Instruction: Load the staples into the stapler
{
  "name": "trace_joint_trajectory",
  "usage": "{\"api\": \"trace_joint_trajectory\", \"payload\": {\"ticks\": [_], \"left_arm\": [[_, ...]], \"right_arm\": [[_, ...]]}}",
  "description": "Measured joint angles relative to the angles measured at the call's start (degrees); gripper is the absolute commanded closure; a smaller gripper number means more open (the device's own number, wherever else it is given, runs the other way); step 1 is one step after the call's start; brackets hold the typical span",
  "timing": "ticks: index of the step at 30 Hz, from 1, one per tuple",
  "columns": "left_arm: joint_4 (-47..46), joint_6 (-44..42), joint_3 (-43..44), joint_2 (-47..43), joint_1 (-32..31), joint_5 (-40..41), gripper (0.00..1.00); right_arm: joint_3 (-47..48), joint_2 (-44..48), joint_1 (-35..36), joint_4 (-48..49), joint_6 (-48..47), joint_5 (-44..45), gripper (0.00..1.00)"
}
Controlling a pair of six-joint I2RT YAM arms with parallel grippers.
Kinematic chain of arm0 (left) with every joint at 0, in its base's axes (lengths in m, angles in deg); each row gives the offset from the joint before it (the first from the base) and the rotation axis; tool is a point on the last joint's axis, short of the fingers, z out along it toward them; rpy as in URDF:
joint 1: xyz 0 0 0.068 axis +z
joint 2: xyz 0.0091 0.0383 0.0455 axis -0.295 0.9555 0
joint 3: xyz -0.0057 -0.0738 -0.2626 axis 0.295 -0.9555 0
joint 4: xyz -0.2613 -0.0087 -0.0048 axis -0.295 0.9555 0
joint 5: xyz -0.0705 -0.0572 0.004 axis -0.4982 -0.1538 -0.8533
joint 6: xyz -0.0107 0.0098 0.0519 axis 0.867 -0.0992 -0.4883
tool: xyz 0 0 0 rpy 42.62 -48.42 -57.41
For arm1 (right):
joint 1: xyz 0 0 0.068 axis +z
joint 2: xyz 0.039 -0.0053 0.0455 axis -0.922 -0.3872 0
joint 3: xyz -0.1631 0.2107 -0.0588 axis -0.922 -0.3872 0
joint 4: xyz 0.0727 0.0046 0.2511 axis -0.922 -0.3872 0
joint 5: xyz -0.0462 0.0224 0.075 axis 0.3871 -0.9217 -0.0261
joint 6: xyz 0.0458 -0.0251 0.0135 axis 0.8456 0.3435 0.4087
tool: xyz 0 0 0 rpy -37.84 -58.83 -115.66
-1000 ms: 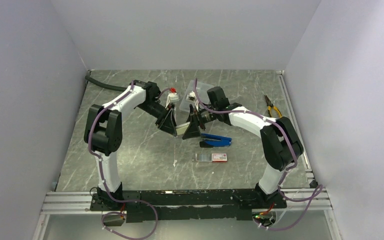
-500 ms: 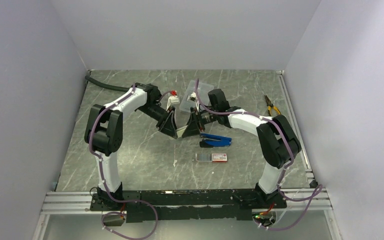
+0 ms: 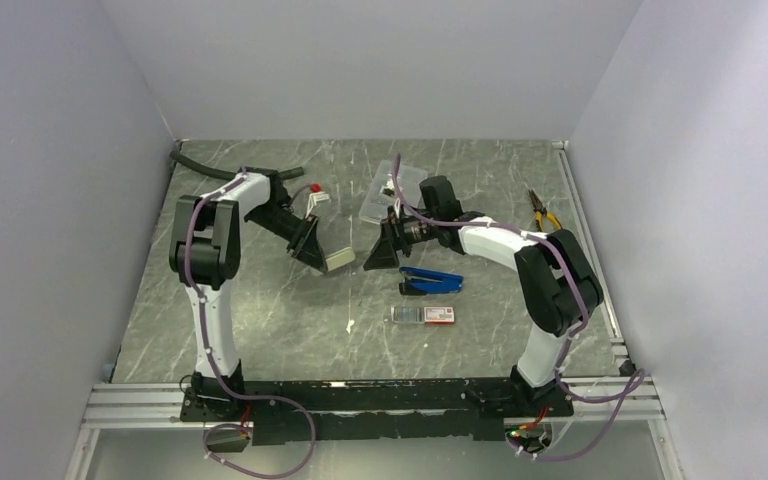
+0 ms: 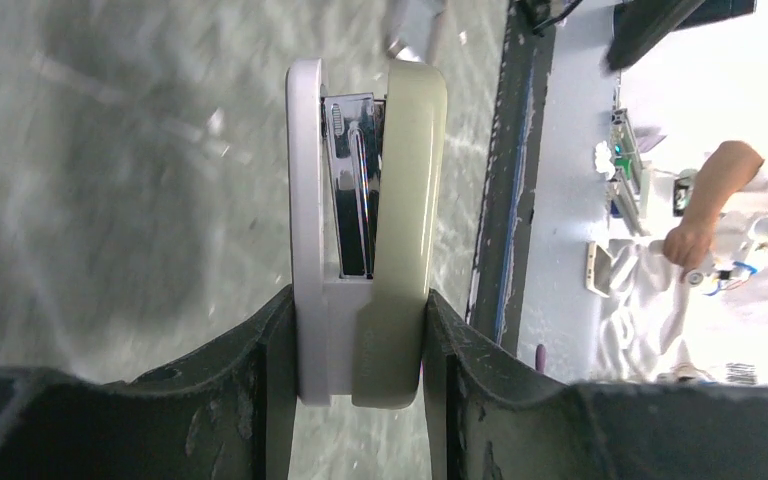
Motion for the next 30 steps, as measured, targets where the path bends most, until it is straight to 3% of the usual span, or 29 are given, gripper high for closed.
{"api": "trace_joint_trajectory", "payload": {"ticks": [4, 19, 22, 23, 24, 30], "left_arm": [[2.58, -0.44, 0.22, 5.22, 3.65, 3.96, 0.73], [8.48, 1.07, 10.43, 17.94, 4.81, 5.99, 0.58], [9.97, 2.67, 11.30, 19.08, 5.33, 6.08, 0.46], [10.27, 3.30, 11.74, 19.19, 5.38, 6.29, 0.11], [10.47, 3.78, 12.11, 19.21, 5.38, 6.54, 0.04], [13.70, 8.13, 13.97, 19.08, 5.66, 6.80, 0.03]], "right_arm": [[0.00, 0.07, -1.31, -0.87, -1.16, 2.08, 0.16], [-0.07, 3.91, -2.62, -11.28, -11.96, 8.55, 0.16], [-0.24, 4.44, -2.89, -12.46, -13.31, 9.09, 0.16], [-0.26, 4.52, -2.95, -12.79, -13.64, 9.29, 0.16], [-0.26, 4.55, -2.99, -13.14, -14.08, 9.55, 0.16], [-0.39, 4.55, -3.45, -15.37, -17.73, 11.87, 0.15]]}}
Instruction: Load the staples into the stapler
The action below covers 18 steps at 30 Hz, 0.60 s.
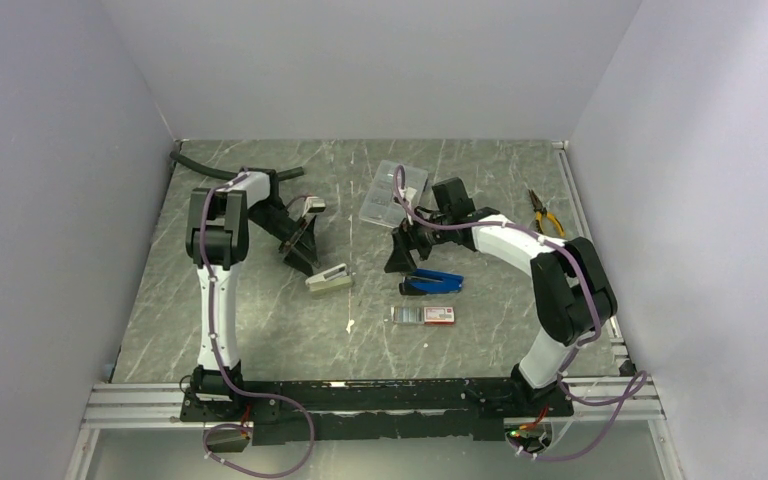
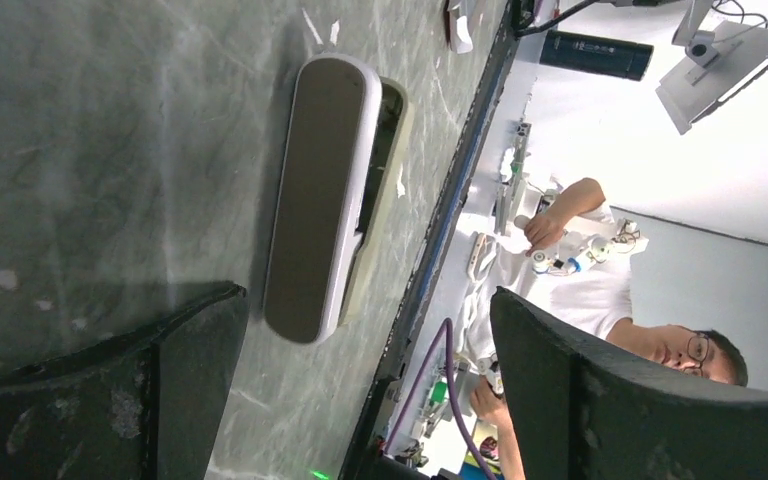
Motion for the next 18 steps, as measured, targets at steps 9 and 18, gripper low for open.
{"api": "trace_joint_trajectory", "payload": {"ticks": [9, 18], "left_arm": [[-1.75, 4.63, -0.09, -1.64, 1.11, 4.85, 0.03], [-24.06, 6.29, -16.72, -24.37, -0.61, 16.83, 0.03]], "right_arm": [[0.07, 1.16, -1.27, -9.86, -13.22, 6.03, 0.15], [-0.20, 9.31, -1.27, -15.91, -21.03, 11.76, 0.15]]}}
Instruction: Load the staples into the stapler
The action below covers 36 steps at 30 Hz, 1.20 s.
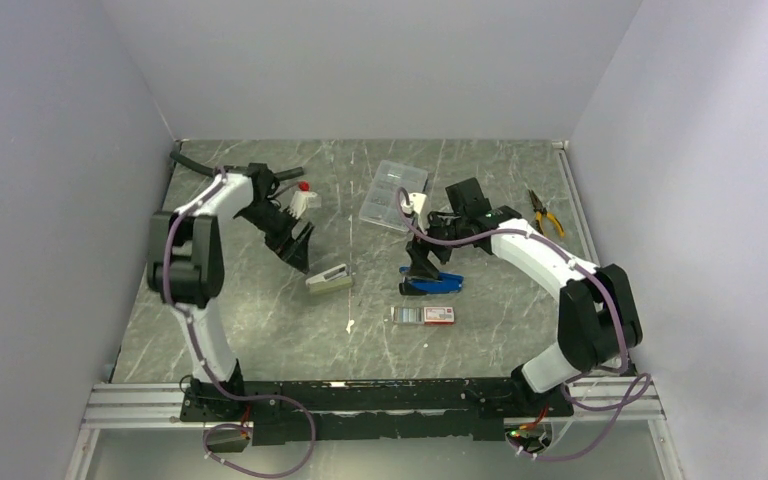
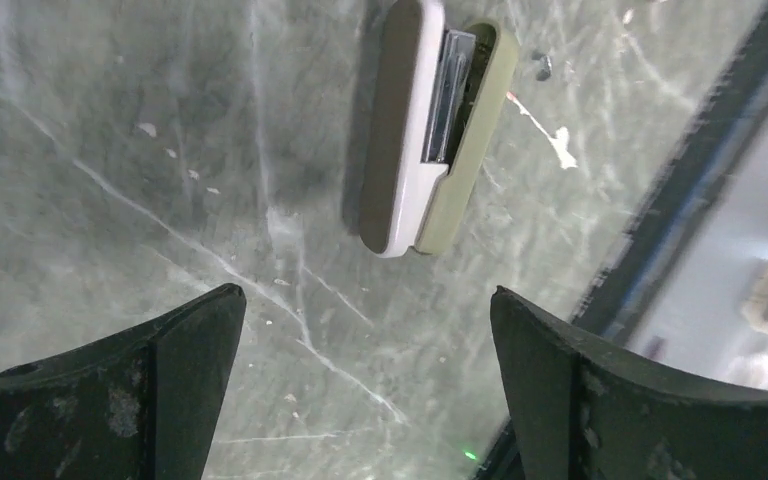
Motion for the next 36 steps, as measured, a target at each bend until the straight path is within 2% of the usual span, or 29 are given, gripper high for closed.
{"api": "trace_joint_trajectory", "payload": {"ticks": [5, 9, 15, 26, 36], "left_arm": [[-13.64, 0.09, -11.67, -14.73, -8.44, 6.54, 0.03], [-23.74, -1.92, -19.17, -20.04, -15.21, 7.98, 0.03], [-33.35, -4.92, -28.06, -22.67, -19.91, 13.55, 0.03], [-43.17, -5.88, -33.03, -24.61, -24.52, 21.81, 0.03], [-40.15, -5.84, -28.83, -18.40, -24.35, 21.88, 0.03]], "right_arm": [[-1.33, 2.16, 0.00, -0.24, -0.17, 0.94, 0.15], [-2.93, 2.82, 0.00, -0.44, -0.17, 2.01, 0.15], [-5.33, 3.82, -0.20, -0.39, -0.13, 3.08, 0.15], [-5.77, 3.80, -0.63, -0.39, -0.09, 3.30, 0.16], [-5.77, 3.78, -0.90, -0.42, 0.02, 3.26, 0.18]]}}
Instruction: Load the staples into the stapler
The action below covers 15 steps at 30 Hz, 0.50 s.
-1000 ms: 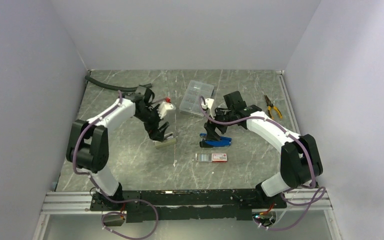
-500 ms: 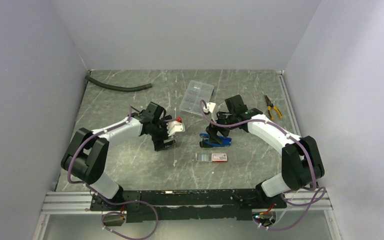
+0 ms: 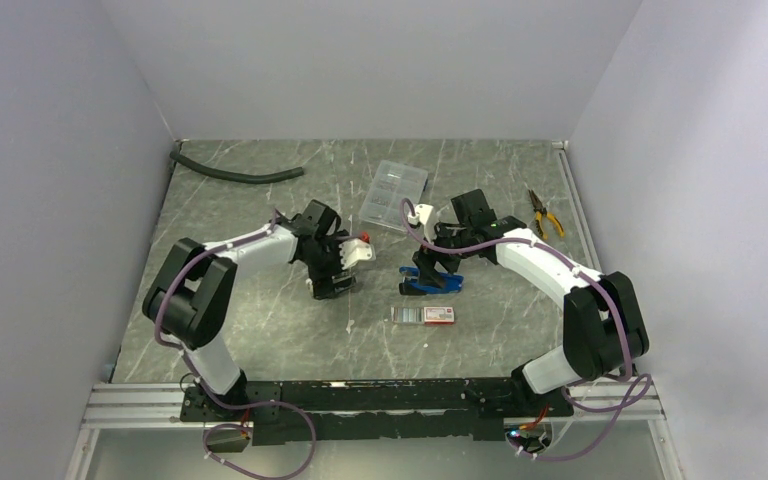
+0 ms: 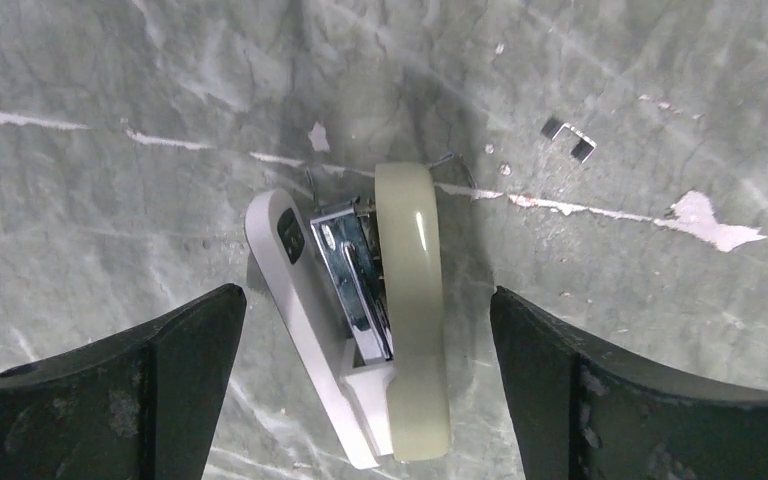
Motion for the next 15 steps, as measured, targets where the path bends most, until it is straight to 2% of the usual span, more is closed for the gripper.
{"api": "trace_joint_trajectory", "payload": {"ticks": [8, 15], "left_arm": [[8.63, 1.57, 8.76, 5.90, 4.17, -9.35, 0.03], [5.22, 5.60, 3.54, 1.73, 4.66, -6.62, 0.03]], "right_arm": [[-0.02, -0.04, -0.26, 0.07, 0.28, -0.02, 0.16], [-0.85, 1.27, -0.57, 2.16, 1.97, 0.90, 0.10]]}}
